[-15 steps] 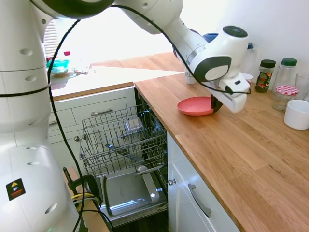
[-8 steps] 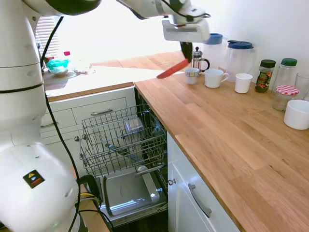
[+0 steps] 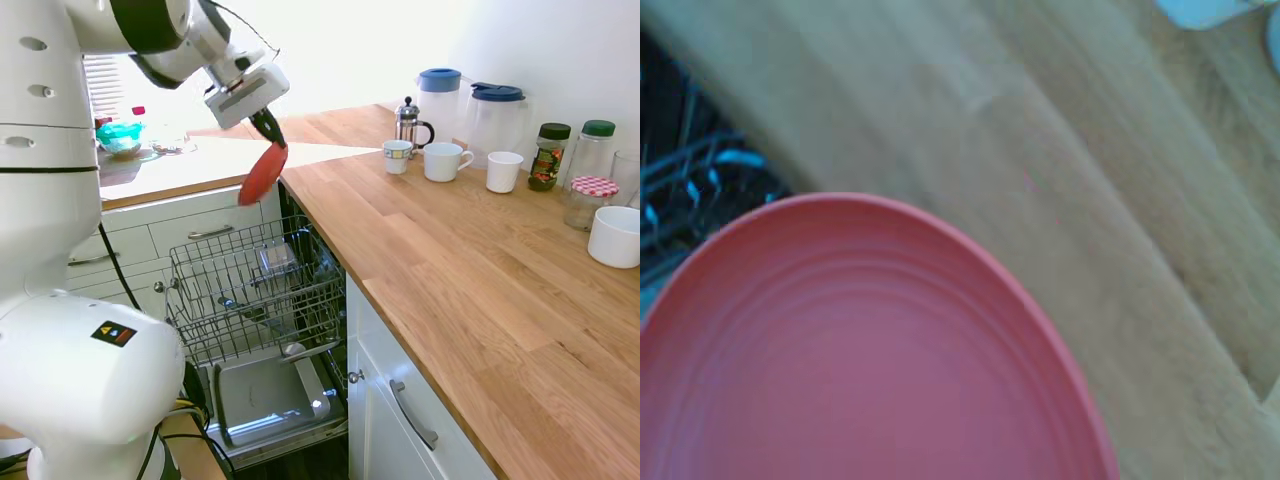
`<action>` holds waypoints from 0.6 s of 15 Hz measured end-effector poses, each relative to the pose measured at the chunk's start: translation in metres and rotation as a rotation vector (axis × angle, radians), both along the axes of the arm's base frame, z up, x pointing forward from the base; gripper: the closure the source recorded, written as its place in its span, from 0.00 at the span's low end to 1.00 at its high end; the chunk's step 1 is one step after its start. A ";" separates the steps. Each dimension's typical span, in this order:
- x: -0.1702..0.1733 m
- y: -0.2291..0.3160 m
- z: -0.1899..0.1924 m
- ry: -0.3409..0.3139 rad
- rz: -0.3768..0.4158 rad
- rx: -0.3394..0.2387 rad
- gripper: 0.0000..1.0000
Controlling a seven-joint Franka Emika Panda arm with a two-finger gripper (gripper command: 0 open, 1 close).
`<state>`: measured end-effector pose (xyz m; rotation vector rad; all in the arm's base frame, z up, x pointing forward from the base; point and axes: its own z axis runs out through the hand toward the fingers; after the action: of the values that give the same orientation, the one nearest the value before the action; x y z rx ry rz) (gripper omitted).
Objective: Put the plate in the dishwasher
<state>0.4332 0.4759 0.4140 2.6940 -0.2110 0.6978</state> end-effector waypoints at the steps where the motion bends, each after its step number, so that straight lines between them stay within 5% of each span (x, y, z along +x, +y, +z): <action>1: -0.016 0.011 -0.023 -0.006 0.049 -0.052 1.00; 9: -0.142 0.100 -0.150 -0.151 0.481 -0.407 1.00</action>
<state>0.2910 0.5758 0.2637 2.3072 0.5066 0.9600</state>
